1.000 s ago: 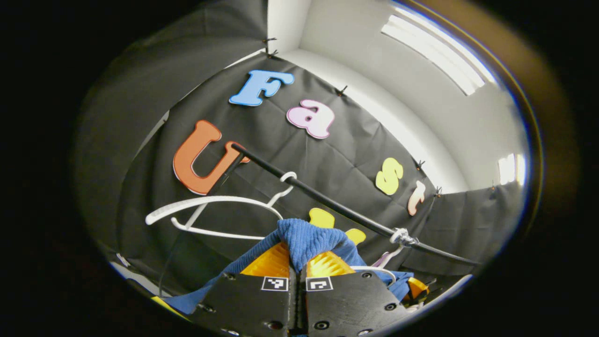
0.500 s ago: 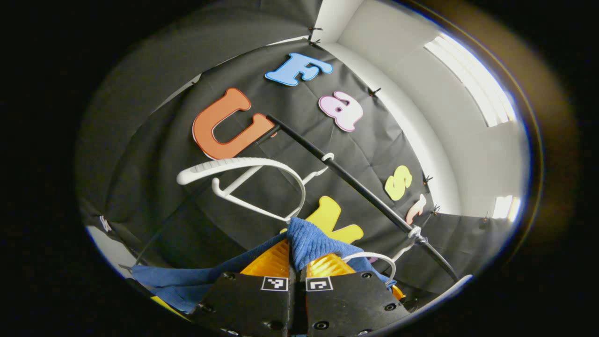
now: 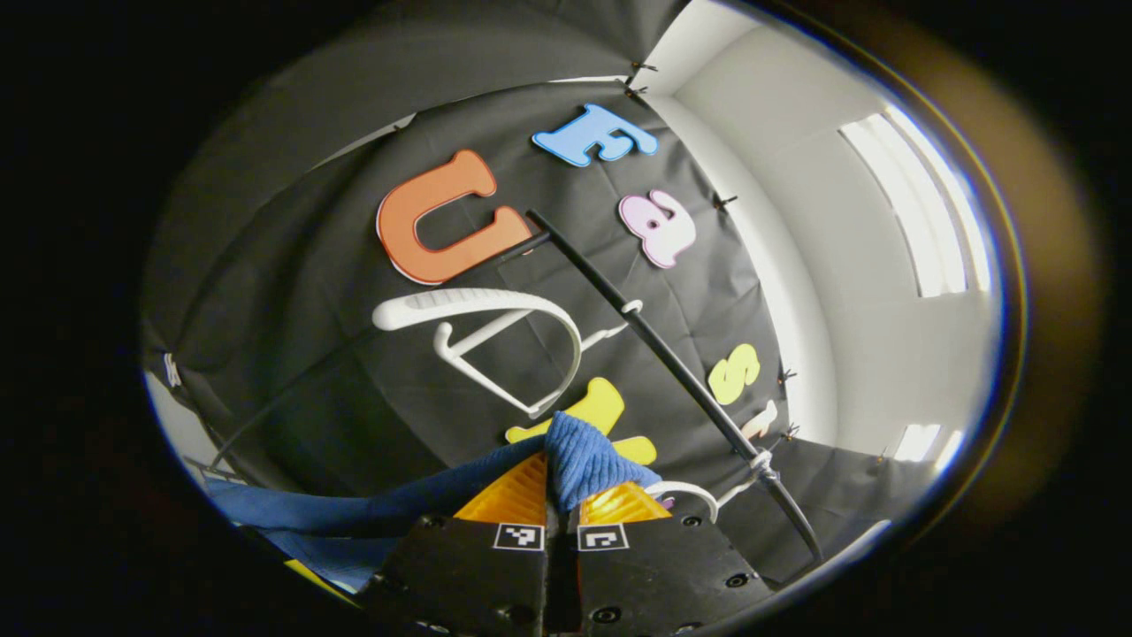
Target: Grasp the clothes on the hanger with both hands and then place them into the laundry hamper below.
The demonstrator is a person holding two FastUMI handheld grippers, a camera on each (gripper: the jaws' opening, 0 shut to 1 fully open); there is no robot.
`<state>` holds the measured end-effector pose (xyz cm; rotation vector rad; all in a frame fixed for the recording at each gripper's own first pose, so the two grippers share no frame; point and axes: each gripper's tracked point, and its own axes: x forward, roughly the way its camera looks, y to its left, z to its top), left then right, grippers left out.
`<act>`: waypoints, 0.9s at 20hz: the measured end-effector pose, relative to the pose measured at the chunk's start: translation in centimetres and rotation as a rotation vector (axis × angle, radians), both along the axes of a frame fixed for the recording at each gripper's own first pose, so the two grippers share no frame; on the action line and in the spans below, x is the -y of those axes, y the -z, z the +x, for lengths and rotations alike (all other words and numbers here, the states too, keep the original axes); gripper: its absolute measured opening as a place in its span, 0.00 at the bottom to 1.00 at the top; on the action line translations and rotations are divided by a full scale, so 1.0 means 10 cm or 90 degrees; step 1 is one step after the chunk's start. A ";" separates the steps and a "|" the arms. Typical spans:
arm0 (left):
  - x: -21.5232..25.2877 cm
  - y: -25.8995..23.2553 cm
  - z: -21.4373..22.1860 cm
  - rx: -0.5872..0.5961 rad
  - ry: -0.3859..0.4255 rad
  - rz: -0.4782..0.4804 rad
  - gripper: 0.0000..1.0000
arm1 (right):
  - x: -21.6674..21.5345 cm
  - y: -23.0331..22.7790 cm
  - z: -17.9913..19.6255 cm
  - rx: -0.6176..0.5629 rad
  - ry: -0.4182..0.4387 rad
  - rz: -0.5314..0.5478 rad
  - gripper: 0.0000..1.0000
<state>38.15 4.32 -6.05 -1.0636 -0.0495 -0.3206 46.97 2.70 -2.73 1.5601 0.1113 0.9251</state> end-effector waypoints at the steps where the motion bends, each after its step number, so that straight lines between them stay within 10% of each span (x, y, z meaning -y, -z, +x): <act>1: 0.03 0.02 -0.03 -0.002 0.006 -0.010 0.00 | 0.01 0.00 -0.01 -0.004 0.002 -0.001 0.05; 18: 0.15 -0.30 0.11 -0.004 0.061 0.011 0.00 | 0.22 -0.41 0.06 0.040 -0.009 0.003 0.05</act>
